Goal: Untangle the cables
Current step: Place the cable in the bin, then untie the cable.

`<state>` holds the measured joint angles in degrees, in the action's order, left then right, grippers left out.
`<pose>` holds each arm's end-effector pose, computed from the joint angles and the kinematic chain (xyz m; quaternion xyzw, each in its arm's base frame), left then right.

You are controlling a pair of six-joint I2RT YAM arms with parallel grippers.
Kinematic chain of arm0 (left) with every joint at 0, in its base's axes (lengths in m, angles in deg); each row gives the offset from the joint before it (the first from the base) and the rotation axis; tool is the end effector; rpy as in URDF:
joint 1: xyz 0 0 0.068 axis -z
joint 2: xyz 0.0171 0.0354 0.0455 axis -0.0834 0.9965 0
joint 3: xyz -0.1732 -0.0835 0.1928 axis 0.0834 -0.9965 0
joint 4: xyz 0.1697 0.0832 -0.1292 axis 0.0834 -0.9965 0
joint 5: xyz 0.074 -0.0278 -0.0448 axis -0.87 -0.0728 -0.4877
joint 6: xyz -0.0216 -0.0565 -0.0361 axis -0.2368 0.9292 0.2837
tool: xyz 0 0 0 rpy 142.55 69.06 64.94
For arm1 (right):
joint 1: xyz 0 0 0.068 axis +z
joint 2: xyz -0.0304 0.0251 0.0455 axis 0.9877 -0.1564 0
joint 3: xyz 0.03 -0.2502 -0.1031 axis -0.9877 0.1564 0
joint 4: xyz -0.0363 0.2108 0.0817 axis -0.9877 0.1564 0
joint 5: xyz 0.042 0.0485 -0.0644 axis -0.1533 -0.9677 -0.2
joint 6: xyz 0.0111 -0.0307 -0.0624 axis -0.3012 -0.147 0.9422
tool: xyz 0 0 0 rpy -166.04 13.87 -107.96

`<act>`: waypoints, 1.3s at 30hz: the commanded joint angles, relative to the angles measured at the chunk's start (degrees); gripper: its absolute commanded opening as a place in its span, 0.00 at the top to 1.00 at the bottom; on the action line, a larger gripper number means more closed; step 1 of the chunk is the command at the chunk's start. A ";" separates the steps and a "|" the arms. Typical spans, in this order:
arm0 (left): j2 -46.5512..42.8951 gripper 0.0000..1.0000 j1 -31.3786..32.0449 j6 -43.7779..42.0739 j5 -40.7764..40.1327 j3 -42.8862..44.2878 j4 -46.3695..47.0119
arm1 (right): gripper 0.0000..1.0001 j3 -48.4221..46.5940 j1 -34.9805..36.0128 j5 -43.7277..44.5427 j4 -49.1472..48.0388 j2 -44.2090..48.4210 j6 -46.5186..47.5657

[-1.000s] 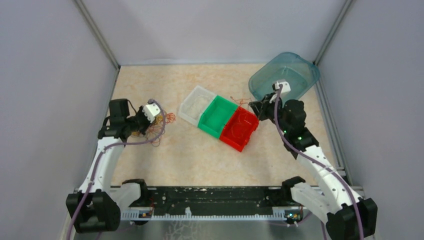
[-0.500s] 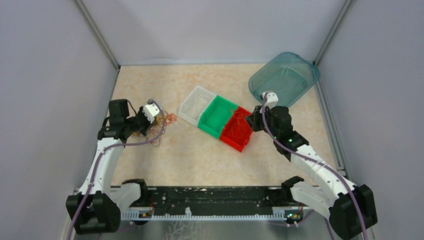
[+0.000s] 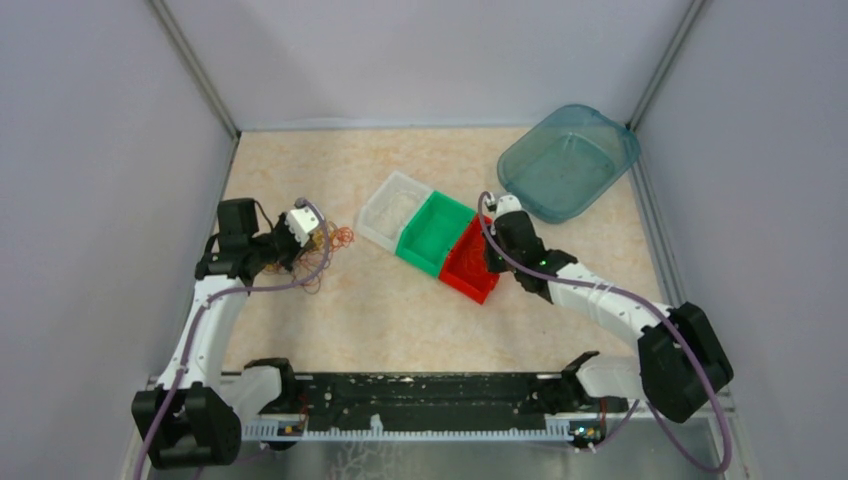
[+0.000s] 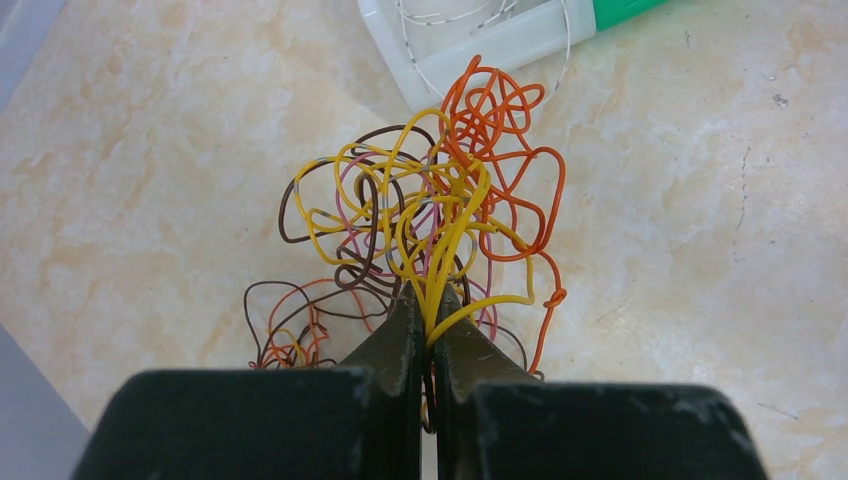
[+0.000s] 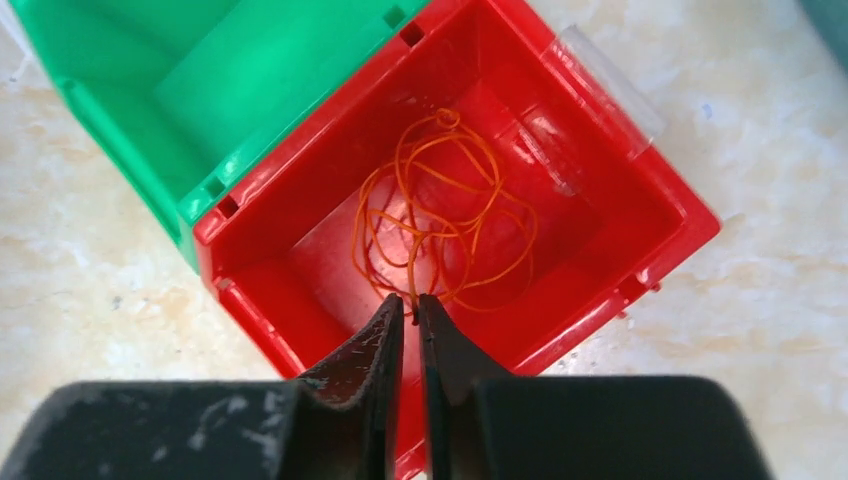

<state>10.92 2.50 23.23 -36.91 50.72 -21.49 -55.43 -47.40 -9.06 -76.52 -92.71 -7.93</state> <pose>0.1890 -0.0249 0.2681 0.4574 0.7553 -0.0743 0.4635 0.2043 0.1277 0.2199 -0.1049 0.8961 0.1338 0.4101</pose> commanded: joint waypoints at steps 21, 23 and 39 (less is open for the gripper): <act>-1.13 1.00 -0.17 -3.79 26.28 9.01 -20.25 | 0.27 -8.08 10.46 -29.54 -27.33 6.74 3.65; -1.54 1.00 -0.10 -4.30 27.75 9.59 -21.52 | 0.27 -10.50 14.63 -31.44 -28.05 2.26 5.70; -1.79 1.00 -0.09 -6.36 26.63 11.17 -24.84 | 0.67 -14.43 23.04 -23.99 -43.46 -16.64 3.36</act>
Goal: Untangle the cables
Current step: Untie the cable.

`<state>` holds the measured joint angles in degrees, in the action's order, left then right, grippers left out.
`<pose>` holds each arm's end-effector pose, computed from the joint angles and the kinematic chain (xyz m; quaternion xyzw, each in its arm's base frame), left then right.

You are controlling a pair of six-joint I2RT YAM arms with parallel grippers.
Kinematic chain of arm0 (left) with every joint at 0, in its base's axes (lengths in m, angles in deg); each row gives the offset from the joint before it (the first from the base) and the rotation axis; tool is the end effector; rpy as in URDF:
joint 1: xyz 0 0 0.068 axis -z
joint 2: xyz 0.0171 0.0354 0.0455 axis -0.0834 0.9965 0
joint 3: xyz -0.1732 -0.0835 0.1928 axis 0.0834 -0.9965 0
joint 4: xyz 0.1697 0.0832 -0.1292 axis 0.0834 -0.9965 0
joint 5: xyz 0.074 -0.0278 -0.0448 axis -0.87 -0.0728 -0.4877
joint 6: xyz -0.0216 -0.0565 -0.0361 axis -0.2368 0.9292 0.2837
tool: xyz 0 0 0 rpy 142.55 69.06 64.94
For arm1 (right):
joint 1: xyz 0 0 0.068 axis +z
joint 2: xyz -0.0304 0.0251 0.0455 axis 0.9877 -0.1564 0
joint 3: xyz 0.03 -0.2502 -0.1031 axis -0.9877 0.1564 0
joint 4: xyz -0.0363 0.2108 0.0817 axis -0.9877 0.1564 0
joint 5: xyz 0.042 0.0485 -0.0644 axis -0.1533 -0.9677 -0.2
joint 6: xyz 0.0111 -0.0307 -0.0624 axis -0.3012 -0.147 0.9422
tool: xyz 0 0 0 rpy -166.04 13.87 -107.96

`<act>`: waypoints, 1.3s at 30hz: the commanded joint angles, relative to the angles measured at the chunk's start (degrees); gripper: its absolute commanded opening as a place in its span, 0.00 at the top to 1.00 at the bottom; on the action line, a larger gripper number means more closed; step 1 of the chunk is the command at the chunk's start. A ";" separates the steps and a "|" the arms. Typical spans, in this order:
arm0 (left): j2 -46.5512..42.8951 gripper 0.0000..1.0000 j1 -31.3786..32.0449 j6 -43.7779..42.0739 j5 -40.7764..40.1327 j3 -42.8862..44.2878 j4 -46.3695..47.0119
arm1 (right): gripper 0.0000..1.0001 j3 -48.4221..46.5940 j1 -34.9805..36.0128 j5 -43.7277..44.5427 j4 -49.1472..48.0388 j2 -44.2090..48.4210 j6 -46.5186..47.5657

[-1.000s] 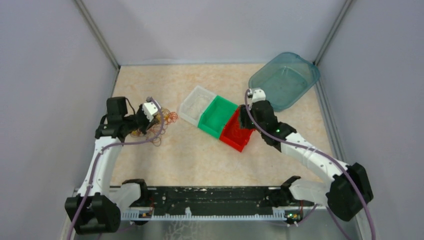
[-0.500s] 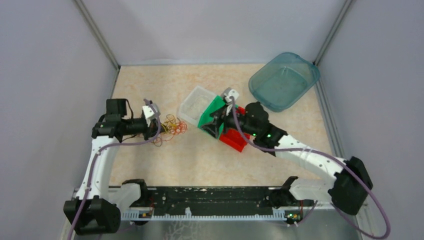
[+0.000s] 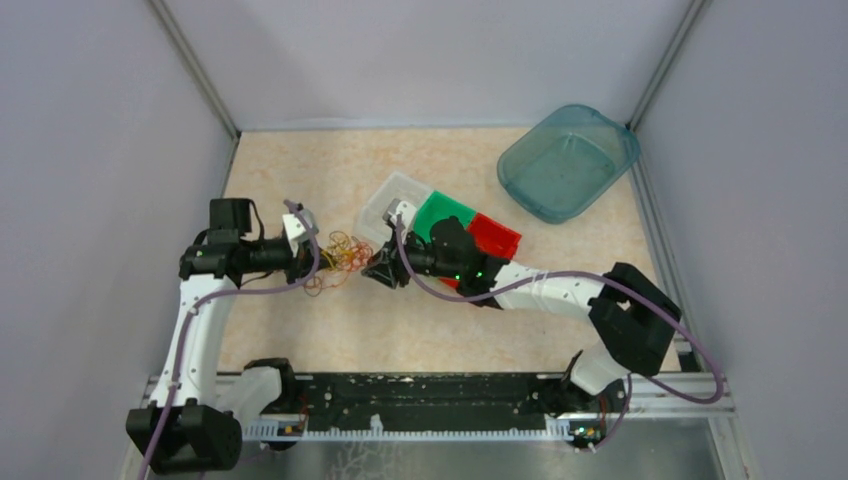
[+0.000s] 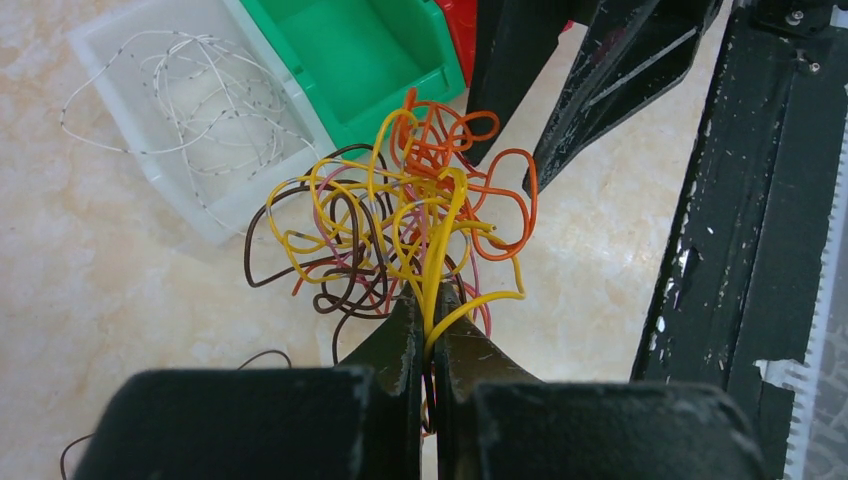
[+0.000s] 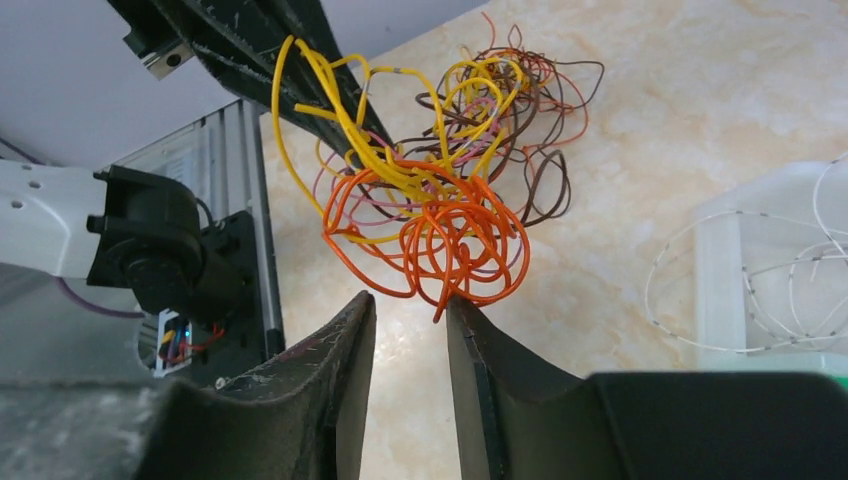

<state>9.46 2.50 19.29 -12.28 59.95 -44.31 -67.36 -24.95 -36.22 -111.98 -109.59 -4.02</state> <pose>0.1482 -0.0434 0.3021 0.4917 0.6854 -0.2903 0.4519 0.1707 0.2897 0.2814 -0.3804 0.6530 0.4737 0.4522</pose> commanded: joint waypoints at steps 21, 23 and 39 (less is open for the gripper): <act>0.20 1.00 -0.13 -0.57 -8.75 -0.23 3.60 | 1.00 3.71 -0.05 11.81 -6.51 5.95 -0.92; 0.29 1.00 -0.14 1.24 -14.04 -1.47 6.95 | 1.00 6.83 -0.97 12.61 -6.60 9.22 -2.16; 1.29 1.00 -0.10 -5.73 -39.83 -15.36 23.44 | 1.00 20.61 -12.53 17.29 6.38 39.81 -7.67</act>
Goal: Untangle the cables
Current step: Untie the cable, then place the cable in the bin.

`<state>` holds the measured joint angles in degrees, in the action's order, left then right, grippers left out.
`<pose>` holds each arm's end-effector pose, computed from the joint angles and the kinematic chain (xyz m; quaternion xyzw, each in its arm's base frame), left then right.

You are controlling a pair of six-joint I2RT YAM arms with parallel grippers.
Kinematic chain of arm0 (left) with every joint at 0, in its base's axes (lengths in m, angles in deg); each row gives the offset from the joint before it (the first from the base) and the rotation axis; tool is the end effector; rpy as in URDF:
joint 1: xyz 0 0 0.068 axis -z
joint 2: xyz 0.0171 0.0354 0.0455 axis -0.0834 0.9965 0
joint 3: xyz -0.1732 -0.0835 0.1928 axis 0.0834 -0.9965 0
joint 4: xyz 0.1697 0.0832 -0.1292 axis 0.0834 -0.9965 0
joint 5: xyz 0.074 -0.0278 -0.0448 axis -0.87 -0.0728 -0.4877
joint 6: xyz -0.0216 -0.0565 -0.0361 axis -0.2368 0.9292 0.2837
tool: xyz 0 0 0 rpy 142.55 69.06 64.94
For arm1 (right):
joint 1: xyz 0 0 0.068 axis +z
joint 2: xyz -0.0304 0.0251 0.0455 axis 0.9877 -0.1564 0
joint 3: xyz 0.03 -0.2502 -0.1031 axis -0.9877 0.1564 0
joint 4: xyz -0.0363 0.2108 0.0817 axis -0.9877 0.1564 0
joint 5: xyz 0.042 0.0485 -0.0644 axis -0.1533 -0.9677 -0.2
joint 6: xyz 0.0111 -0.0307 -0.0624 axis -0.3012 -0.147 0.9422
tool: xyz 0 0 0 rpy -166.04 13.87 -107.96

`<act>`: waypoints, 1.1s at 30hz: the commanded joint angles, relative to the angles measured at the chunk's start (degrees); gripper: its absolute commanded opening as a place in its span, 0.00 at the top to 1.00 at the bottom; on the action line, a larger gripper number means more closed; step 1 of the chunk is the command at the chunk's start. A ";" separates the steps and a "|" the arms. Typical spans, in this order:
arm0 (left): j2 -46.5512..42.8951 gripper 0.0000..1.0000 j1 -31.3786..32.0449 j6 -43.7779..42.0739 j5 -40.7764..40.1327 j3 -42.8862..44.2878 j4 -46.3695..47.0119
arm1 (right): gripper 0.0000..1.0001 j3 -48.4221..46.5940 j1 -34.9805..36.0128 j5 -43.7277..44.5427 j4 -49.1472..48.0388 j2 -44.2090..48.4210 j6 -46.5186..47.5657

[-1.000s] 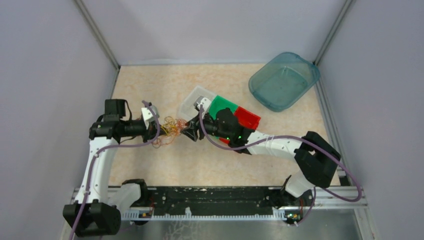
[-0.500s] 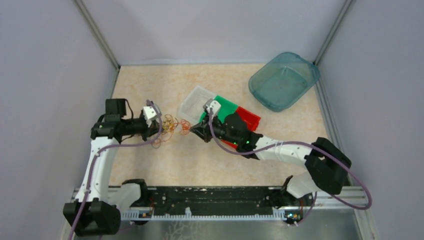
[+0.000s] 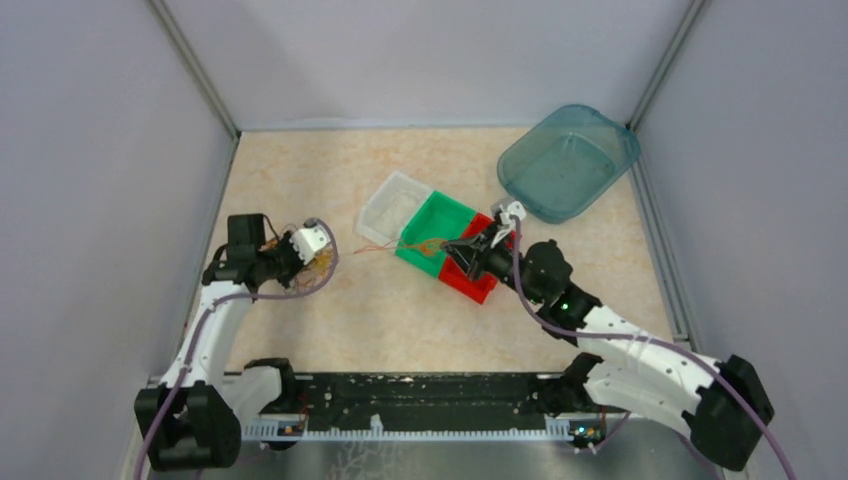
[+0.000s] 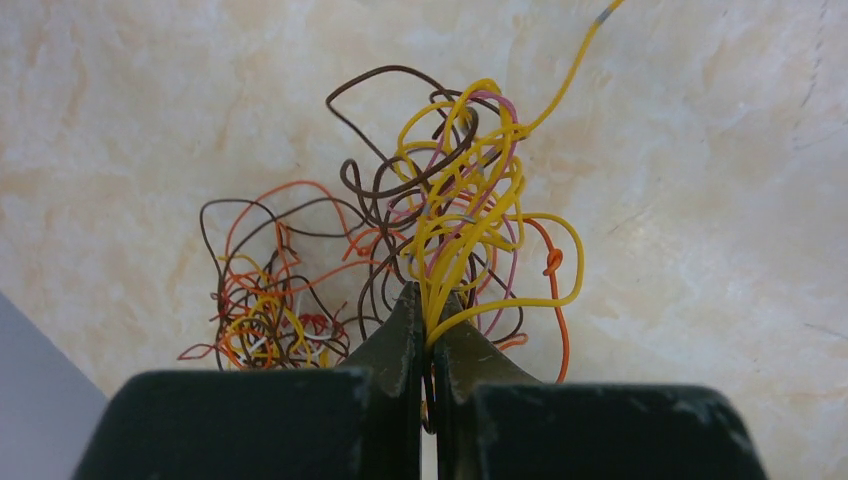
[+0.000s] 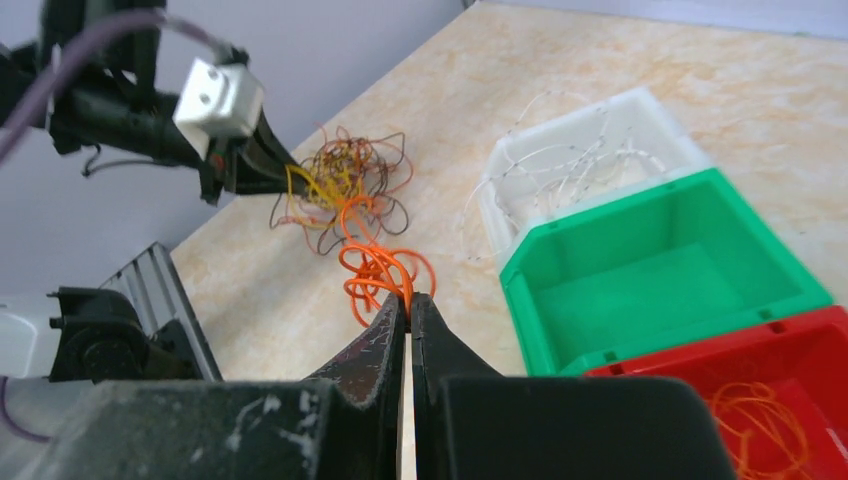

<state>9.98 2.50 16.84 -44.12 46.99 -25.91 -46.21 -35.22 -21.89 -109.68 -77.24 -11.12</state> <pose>0.1769 -0.0191 0.2417 0.4819 0.7797 -0.0288 0.3988 0.1441 0.1569 0.2932 -0.1922 0.6793 0.4157 0.5734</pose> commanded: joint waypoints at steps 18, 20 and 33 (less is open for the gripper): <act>1.25 1.00 -0.10 -1.55 -7.14 -3.52 6.99 | 1.00 -10.59 -16.95 2.53 23.02 16.51 0.87; 0.89 1.00 -0.15 0.68 -2.85 -0.76 4.35 | 1.00 -10.73 -16.93 2.41 26.56 14.76 0.65; -1.16 1.00 -0.09 6.99 10.28 6.10 -0.43 | 1.00 -8.34 -16.95 4.95 36.76 -1.10 1.88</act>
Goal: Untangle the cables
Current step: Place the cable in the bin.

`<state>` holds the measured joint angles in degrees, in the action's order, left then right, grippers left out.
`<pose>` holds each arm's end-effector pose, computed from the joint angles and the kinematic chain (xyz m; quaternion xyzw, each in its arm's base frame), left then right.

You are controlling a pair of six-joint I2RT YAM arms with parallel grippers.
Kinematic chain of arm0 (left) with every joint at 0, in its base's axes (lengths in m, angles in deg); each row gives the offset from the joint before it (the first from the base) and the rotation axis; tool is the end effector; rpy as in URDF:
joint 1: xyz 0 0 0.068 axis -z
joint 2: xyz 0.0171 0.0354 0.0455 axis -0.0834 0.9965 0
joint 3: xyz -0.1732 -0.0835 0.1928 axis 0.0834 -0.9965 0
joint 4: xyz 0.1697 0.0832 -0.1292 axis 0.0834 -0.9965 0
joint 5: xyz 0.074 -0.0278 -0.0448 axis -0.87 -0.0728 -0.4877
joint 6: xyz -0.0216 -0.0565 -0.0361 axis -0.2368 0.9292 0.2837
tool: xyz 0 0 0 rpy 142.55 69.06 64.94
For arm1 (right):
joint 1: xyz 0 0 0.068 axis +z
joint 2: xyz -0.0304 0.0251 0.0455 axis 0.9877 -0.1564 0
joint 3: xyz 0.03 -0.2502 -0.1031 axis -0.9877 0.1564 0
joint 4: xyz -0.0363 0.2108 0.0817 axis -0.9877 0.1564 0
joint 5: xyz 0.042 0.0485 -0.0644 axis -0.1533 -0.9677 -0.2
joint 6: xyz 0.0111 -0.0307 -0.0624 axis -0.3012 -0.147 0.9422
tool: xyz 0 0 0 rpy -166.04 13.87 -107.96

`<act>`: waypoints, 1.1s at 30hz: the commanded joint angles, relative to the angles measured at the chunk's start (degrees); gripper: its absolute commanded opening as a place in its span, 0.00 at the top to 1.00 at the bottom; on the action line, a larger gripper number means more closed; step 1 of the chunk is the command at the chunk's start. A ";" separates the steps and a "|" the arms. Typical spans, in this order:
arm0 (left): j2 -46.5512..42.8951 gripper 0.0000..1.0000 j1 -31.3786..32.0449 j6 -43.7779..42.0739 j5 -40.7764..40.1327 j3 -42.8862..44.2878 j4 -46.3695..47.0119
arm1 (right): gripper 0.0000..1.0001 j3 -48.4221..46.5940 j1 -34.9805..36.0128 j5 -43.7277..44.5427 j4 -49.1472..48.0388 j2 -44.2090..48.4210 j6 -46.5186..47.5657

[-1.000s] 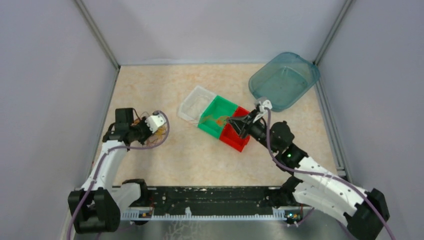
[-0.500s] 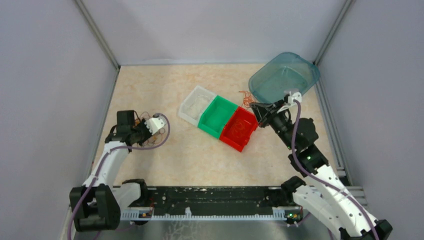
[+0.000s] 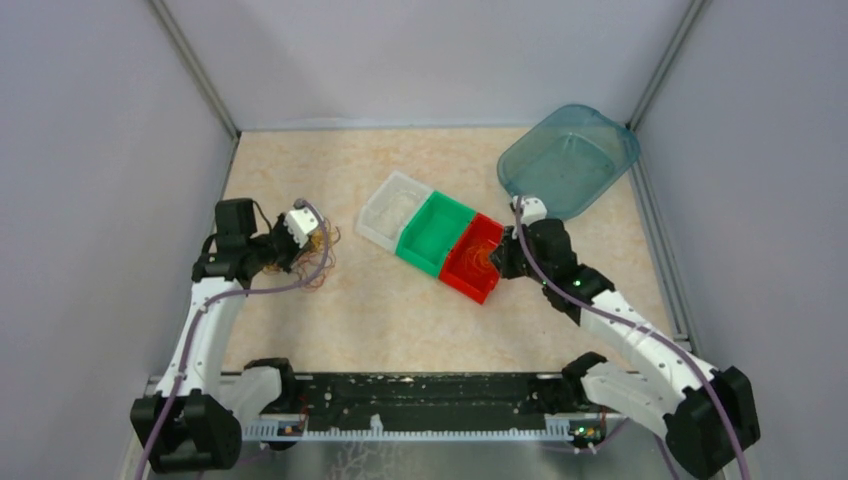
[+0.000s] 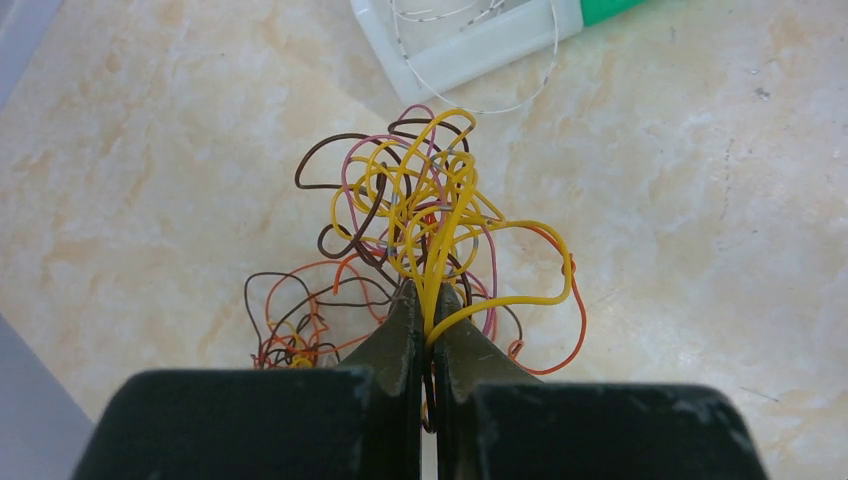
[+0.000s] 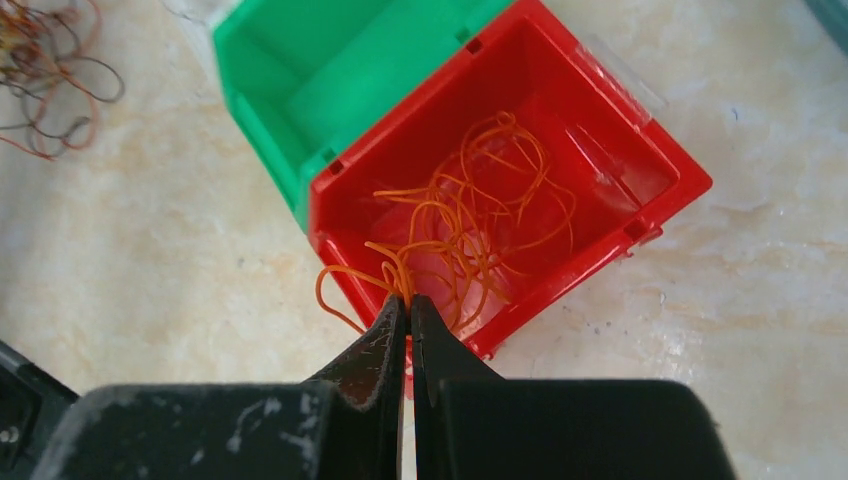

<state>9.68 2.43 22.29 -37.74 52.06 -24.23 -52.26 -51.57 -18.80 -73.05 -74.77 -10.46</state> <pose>0.1835 -0.0242 0.2742 0.4612 0.7553 -0.0648 0.4611 0.1653 0.0967 0.2567 -0.0869 0.8522 0.2330 0.4602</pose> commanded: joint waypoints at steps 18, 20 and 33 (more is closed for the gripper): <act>-2.25 1.00 -0.04 1.28 6.47 1.06 -3.69 | 1.00 -12.14 -0.40 19.16 -1.99 -31.44 6.63; -2.29 1.00 -0.07 1.17 6.53 1.06 -3.75 | 1.00 -11.77 -0.74 21.54 -2.22 -31.45 8.25; -1.82 1.00 -0.03 2.11 11.30 3.46 -6.38 | 0.72 -14.83 -5.74 15.42 -0.34 -24.48 13.03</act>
<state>8.19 2.43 23.53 -31.40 52.63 -28.73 -62.86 -57.67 0.23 -73.79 -102.96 0.57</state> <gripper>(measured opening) 0.026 0.204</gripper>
